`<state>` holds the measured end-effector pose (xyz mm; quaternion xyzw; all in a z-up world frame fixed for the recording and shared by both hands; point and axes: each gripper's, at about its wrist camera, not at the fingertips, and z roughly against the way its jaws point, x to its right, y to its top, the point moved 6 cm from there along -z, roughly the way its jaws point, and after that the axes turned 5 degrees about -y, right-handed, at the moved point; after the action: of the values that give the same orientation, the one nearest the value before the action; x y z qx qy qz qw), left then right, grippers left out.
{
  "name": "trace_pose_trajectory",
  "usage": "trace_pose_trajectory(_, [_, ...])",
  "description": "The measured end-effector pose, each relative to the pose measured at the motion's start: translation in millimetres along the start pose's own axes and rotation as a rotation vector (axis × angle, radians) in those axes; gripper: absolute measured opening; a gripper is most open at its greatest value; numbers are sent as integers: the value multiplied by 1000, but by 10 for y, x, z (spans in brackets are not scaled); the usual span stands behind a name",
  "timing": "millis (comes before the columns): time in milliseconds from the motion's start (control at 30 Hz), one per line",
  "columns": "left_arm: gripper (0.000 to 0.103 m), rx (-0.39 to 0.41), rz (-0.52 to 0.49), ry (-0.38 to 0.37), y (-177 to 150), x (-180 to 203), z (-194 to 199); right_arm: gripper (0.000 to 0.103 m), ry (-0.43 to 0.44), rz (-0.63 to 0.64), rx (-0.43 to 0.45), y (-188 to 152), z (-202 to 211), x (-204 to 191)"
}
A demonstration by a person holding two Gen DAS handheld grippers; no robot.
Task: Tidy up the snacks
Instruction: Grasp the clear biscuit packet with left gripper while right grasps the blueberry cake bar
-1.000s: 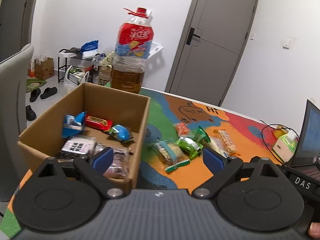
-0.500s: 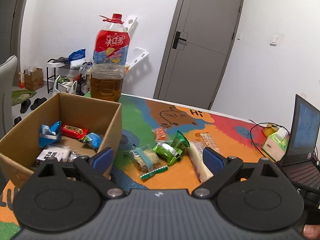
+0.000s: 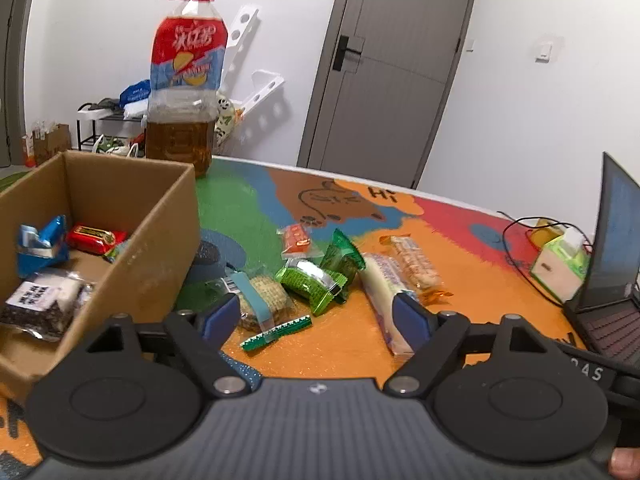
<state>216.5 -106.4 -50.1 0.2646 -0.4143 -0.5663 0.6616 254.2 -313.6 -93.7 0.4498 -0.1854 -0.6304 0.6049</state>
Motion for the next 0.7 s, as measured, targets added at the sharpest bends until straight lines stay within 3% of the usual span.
trace_pose_trajectory(300, [64, 18, 53, 116, -31, -150, -285, 80, 40, 35, -27, 69, -314, -184])
trace_pose_trajectory(700, [62, 11, 89, 255, -99, -270, -618, 80, 62, 77, -48, 72, -583, -271])
